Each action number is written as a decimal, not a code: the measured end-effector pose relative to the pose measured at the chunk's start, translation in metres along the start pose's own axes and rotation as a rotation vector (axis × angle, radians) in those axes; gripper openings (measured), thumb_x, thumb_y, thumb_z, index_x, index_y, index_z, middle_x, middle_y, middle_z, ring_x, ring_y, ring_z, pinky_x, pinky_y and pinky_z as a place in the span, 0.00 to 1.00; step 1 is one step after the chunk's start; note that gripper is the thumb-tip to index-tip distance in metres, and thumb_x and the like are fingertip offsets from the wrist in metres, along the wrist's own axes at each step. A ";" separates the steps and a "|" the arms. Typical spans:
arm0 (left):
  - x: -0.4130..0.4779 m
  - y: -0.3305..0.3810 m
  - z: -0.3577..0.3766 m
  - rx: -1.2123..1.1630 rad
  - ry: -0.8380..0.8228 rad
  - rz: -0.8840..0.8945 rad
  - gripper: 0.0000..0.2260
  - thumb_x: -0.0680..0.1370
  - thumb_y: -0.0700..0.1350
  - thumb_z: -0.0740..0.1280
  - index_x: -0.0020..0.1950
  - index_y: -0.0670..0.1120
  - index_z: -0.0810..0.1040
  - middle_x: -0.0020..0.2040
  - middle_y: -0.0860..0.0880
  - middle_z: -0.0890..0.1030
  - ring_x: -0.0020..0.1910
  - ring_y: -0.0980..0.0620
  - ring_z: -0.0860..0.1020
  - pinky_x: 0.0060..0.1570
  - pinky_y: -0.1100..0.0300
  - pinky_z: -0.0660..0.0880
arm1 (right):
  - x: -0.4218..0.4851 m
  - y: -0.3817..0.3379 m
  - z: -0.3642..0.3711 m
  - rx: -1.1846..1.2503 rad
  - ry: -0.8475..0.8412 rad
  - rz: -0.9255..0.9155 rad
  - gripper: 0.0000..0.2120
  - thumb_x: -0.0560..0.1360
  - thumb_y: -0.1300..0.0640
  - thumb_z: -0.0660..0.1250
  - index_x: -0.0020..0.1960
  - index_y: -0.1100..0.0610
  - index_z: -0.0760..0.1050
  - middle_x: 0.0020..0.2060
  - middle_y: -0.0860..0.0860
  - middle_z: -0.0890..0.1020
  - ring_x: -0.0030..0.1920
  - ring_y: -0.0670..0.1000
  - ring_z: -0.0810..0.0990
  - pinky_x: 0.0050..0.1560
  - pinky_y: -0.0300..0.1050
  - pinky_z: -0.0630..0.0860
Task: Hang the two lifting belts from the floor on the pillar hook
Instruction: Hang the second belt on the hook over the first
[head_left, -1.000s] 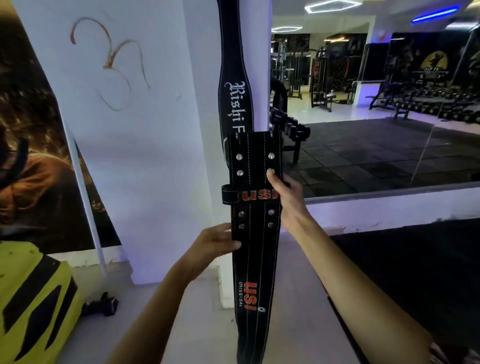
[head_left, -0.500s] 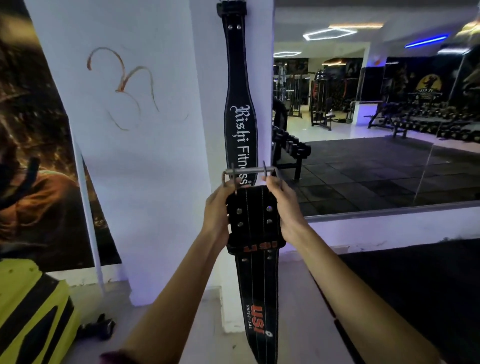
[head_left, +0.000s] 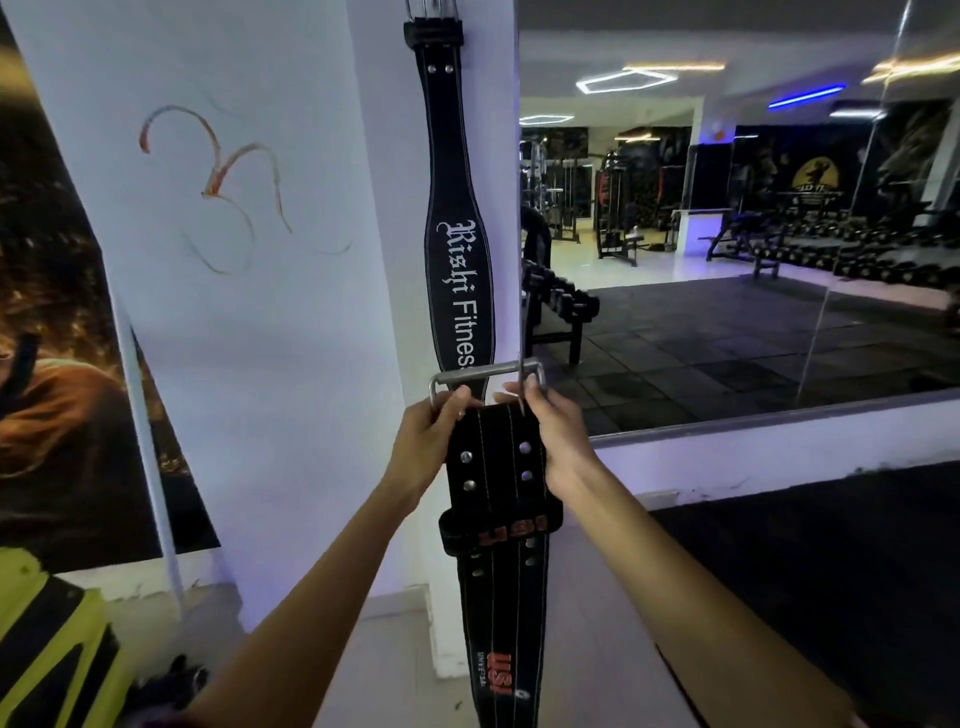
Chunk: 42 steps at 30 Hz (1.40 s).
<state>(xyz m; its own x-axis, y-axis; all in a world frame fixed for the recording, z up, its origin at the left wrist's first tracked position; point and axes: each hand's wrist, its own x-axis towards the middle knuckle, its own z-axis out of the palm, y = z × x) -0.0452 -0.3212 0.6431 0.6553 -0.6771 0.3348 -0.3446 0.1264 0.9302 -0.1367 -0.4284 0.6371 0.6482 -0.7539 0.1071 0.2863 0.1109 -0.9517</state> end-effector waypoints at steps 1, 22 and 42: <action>-0.001 -0.003 0.005 0.065 0.171 0.062 0.14 0.80 0.50 0.59 0.39 0.46 0.77 0.34 0.50 0.79 0.33 0.54 0.77 0.36 0.67 0.72 | 0.000 0.002 0.004 -0.004 -0.015 0.027 0.16 0.77 0.46 0.60 0.38 0.52 0.80 0.38 0.47 0.84 0.25 0.49 0.71 0.23 0.34 0.64; 0.135 0.072 -0.029 0.125 0.549 0.477 0.16 0.82 0.51 0.49 0.38 0.46 0.66 0.27 0.52 0.67 0.26 0.52 0.65 0.33 0.52 0.66 | 0.109 -0.088 0.087 -0.491 0.292 -0.798 0.20 0.80 0.49 0.50 0.38 0.58 0.71 0.25 0.47 0.70 0.24 0.46 0.68 0.29 0.49 0.70; 0.557 0.322 -0.071 0.432 0.765 0.602 0.20 0.82 0.48 0.49 0.62 0.37 0.71 0.64 0.37 0.74 0.63 0.37 0.71 0.59 0.50 0.67 | 0.466 -0.413 0.209 -0.534 0.477 -1.049 0.22 0.81 0.53 0.48 0.60 0.66 0.73 0.59 0.64 0.77 0.58 0.63 0.76 0.47 0.47 0.66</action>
<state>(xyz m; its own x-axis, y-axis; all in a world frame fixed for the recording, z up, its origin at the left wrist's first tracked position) 0.2567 -0.6068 1.1395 0.4938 0.0656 0.8671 -0.8635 -0.0805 0.4979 0.1942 -0.6902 1.1404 -0.0655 -0.4912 0.8686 0.1154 -0.8684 -0.4823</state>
